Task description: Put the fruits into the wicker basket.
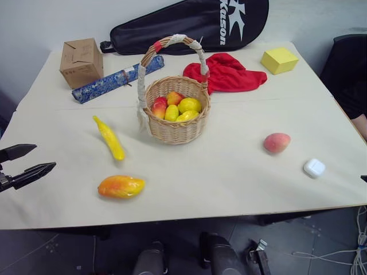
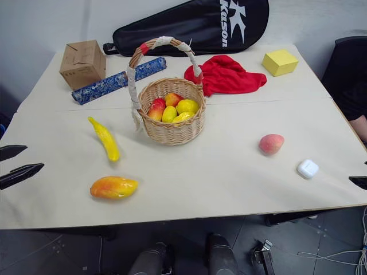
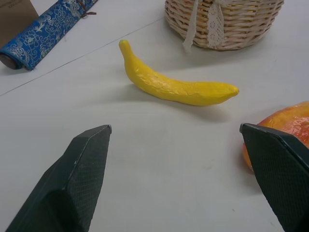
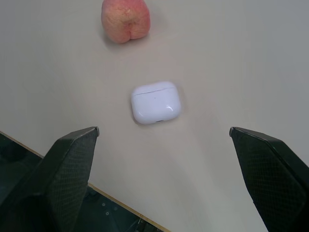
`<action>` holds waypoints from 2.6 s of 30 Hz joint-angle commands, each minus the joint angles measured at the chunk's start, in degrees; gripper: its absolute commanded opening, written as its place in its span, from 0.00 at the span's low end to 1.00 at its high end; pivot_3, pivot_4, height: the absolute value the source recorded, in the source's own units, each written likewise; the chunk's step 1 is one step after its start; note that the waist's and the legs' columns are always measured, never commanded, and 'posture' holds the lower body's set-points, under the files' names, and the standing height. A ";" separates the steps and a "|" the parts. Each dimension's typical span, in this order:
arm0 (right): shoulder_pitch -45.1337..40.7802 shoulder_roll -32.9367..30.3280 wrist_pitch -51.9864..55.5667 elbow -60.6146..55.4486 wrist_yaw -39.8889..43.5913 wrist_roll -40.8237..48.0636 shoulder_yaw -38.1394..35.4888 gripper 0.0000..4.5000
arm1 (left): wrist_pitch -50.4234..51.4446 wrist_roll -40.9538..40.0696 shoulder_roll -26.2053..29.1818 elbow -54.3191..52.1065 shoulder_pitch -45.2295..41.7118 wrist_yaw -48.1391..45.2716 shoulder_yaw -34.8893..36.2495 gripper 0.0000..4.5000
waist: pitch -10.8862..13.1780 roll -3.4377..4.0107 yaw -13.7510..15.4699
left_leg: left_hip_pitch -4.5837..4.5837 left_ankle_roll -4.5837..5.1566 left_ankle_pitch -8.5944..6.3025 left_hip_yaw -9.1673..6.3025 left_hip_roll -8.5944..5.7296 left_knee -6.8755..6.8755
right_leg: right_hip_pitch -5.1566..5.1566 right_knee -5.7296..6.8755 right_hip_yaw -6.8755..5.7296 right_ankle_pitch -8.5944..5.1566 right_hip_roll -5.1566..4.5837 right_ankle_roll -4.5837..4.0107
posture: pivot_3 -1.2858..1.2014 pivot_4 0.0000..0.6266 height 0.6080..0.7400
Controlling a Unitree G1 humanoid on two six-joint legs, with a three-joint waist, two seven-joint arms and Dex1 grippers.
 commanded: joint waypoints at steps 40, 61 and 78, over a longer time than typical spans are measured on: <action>-5.64 9.35 -7.03 -3.45 -19.62 -11.32 10.81 0.99 | 19.37 -20.91 -9.58 -28.84 -39.57 3.78 -34.92 1.00 | 0.34 0.37 2.98 | 0.10 0.41 1.64 -2.62 -1.98 -0.27 | 1.96 -0.20 -3.13 -0.33 -1.73 1.26 | 0.52 0.24 1.00; -9.75 9.84 -3.47 9.88 -22.94 -9.20 8.68 0.61 | 18.60 -18.37 -10.20 -26.32 -42.91 3.33 -35.78 1.00 | 0.36 0.33 2.67 | 0.18 0.44 1.31 -1.90 -1.42 0.10 | 1.86 -0.52 -1.96 -0.01 -1.04 1.31 | 0.52 0.24 1.00; -7.87 8.46 1.17 9.34 -29.26 -8.34 5.91 0.99 | 16.27 -15.95 -10.61 -24.68 -41.78 3.16 -35.83 1.00 | 0.36 0.34 1.45 | 0.20 0.57 1.14 -1.64 -1.39 0.11 | 1.82 -0.60 -1.66 0.02 -1.00 1.37 | 0.52 0.24 1.00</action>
